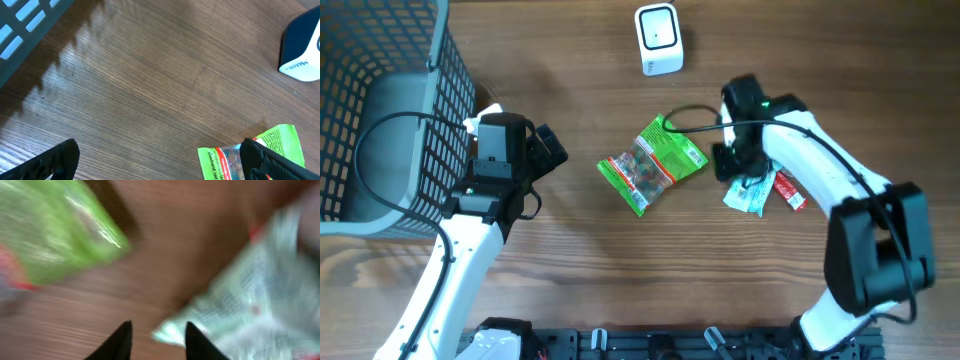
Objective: Scan the item barcode
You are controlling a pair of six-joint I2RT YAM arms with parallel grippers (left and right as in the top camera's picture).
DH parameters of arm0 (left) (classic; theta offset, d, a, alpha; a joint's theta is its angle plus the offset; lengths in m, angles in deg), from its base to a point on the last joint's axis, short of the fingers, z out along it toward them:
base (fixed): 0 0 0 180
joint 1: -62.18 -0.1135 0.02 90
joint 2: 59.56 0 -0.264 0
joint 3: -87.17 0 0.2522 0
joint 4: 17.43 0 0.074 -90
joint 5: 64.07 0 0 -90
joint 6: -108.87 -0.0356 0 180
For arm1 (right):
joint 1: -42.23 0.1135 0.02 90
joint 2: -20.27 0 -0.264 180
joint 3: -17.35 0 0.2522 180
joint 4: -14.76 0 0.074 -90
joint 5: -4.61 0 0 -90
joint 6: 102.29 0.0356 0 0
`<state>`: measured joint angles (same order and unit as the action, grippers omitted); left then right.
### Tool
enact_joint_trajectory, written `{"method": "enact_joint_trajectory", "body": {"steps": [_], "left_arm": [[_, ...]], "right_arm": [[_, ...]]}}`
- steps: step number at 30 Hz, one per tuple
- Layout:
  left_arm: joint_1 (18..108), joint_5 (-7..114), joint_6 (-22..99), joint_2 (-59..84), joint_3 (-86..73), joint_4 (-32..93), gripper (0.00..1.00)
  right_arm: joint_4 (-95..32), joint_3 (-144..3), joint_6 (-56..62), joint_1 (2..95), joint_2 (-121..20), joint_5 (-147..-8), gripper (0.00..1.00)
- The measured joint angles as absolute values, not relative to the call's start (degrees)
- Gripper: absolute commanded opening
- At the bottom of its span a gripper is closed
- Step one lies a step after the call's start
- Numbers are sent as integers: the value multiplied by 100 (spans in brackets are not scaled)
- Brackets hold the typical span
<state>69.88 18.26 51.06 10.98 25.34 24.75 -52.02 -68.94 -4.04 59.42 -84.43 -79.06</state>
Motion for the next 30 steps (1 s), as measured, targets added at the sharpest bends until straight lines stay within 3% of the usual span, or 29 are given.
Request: {"method": "enact_joint_trajectory", "body": {"steps": [7,26,30], "left_arm": [[6988,1826,5106,1098,2534,2475,100],[6986,1826,5106,1098,2534,2475,100],[6988,1826,5106,1098,2534,2475,100]], "right_arm": [[-4196,-7050,-808,5944,-8279,-7375,47],[-4273,-7050,-900,5942,-8279,-7340,50],[-4273,-7050,-913,5942,-8279,-7337,60]]}}
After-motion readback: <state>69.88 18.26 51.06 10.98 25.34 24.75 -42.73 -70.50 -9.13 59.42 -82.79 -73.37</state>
